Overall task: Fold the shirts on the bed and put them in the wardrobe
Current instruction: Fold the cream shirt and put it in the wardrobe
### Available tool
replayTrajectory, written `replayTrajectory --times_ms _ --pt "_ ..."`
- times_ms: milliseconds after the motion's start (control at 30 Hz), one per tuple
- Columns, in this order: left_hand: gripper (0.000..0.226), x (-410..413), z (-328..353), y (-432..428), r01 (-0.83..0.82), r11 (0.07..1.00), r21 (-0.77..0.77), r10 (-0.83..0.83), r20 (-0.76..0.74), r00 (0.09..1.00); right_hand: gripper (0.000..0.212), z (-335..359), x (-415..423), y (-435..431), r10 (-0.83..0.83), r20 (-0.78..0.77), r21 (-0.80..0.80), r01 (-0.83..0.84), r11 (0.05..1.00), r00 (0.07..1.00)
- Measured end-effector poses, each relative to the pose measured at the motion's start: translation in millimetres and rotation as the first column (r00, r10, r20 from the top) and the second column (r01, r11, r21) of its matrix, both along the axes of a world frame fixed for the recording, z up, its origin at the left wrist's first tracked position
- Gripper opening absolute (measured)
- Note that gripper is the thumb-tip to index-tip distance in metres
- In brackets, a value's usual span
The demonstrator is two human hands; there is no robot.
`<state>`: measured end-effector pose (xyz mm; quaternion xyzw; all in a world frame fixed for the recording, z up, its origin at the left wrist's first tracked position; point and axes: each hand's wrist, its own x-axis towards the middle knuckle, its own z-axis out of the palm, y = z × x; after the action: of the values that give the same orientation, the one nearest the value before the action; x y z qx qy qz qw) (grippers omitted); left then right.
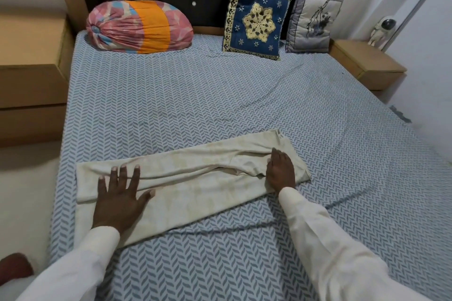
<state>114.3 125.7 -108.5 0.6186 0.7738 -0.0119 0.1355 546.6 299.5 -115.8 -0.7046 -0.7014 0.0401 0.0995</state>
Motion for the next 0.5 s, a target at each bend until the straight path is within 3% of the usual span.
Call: replayTrajectory --times_ms 100,233,367,500 --pt "0.091 -19.0 7.4 -15.4 -0.114 0.990 0.085 0.117 -0.041 0.992 0.053 15.0 -33.9 -8.5 0.094 -0.023 0.094 -0.092 0.991 0.995" --pt "0.084 -31.4 28.5 -41.1 -0.382 0.923 0.044 0.379 0.062 0.923 0.047 23.8 -112.9 -24.6 0.329 -0.047 0.171 -0.317 0.933 0.943" --pt "0.083 -25.2 44.8 -72.4 -0.585 0.811 -0.021 0.578 0.189 0.794 0.033 22.5 -214.4 -53.5 0.528 -0.072 0.071 -0.523 0.849 0.846" --pt "0.069 -24.8 45.6 -94.7 -0.667 0.728 -0.160 0.677 0.320 0.662 0.024 28.3 -309.5 -91.4 0.658 -0.029 -0.074 -0.658 0.749 0.752"
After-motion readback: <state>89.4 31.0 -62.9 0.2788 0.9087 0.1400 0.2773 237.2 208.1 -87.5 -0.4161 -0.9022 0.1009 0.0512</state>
